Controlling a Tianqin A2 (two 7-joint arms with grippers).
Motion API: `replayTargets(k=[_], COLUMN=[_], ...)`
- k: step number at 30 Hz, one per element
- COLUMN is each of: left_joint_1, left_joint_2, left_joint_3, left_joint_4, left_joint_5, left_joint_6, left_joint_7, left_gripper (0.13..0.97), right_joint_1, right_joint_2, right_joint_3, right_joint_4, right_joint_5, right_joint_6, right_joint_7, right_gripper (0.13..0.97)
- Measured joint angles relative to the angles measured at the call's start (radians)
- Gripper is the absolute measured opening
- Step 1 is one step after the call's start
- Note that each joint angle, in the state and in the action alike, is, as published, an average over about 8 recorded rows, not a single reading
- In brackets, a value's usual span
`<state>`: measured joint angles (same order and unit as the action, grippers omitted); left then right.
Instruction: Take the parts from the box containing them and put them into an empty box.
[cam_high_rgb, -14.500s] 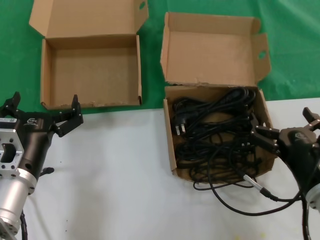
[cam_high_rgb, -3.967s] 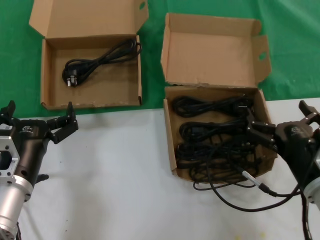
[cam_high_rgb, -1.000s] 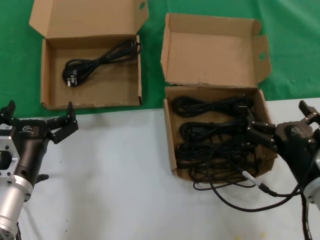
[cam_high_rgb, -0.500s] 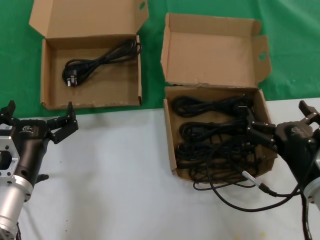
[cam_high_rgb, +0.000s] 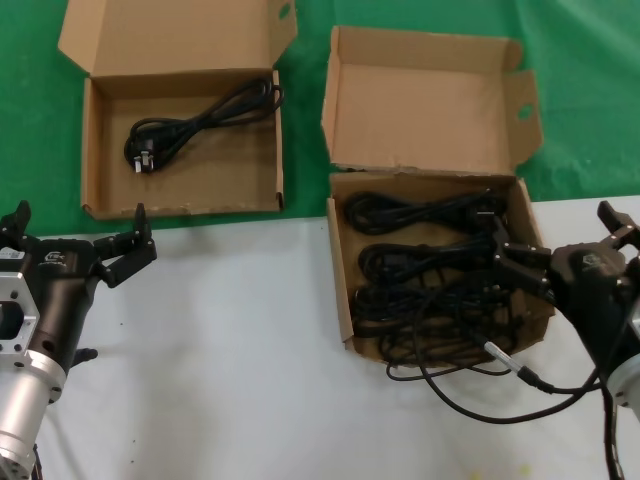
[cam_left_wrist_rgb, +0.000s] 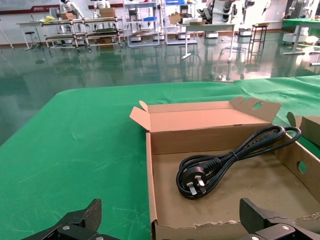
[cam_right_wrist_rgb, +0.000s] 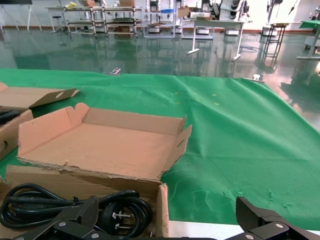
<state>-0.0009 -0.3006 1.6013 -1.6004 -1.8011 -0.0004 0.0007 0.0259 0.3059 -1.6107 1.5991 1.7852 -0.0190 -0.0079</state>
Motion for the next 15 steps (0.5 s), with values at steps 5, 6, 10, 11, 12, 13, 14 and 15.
replayTargets(k=[5, 6, 10, 11, 12, 13, 14, 15], left_joint_1=[0.0, 0.0, 0.0, 0.0, 0.0, 0.0, 0.0, 0.0], left_joint_2=[0.0, 0.0, 0.0, 0.0, 0.0, 0.0, 0.0, 0.0], left_joint_3=[0.0, 0.0, 0.0, 0.0, 0.0, 0.0, 0.0, 0.0], left_joint_4=[0.0, 0.0, 0.0, 0.0, 0.0, 0.0, 0.0, 0.0], left_joint_5=[0.0, 0.0, 0.0, 0.0, 0.0, 0.0, 0.0, 0.0], left_joint_6=[0.0, 0.0, 0.0, 0.0, 0.0, 0.0, 0.0, 0.0], left_joint_7=[0.0, 0.0, 0.0, 0.0, 0.0, 0.0, 0.0, 0.0], left_gripper=[0.966, 0.966, 0.966, 0.966, 0.966, 0.966, 0.966, 0.966], right_joint_1=[0.0, 0.0, 0.0, 0.0, 0.0, 0.0, 0.0, 0.0], right_joint_2=[0.0, 0.0, 0.0, 0.0, 0.0, 0.0, 0.0, 0.0], right_joint_3=[0.0, 0.0, 0.0, 0.0, 0.0, 0.0, 0.0, 0.0], right_joint_4=[0.0, 0.0, 0.0, 0.0, 0.0, 0.0, 0.0, 0.0], right_joint_5=[0.0, 0.0, 0.0, 0.0, 0.0, 0.0, 0.0, 0.0], right_joint_6=[0.0, 0.0, 0.0, 0.0, 0.0, 0.0, 0.0, 0.0], right_joint_7=[0.0, 0.0, 0.0, 0.0, 0.0, 0.0, 0.0, 0.0], right_gripper=[0.966, 0.966, 0.966, 0.966, 0.966, 0.966, 0.966, 0.966])
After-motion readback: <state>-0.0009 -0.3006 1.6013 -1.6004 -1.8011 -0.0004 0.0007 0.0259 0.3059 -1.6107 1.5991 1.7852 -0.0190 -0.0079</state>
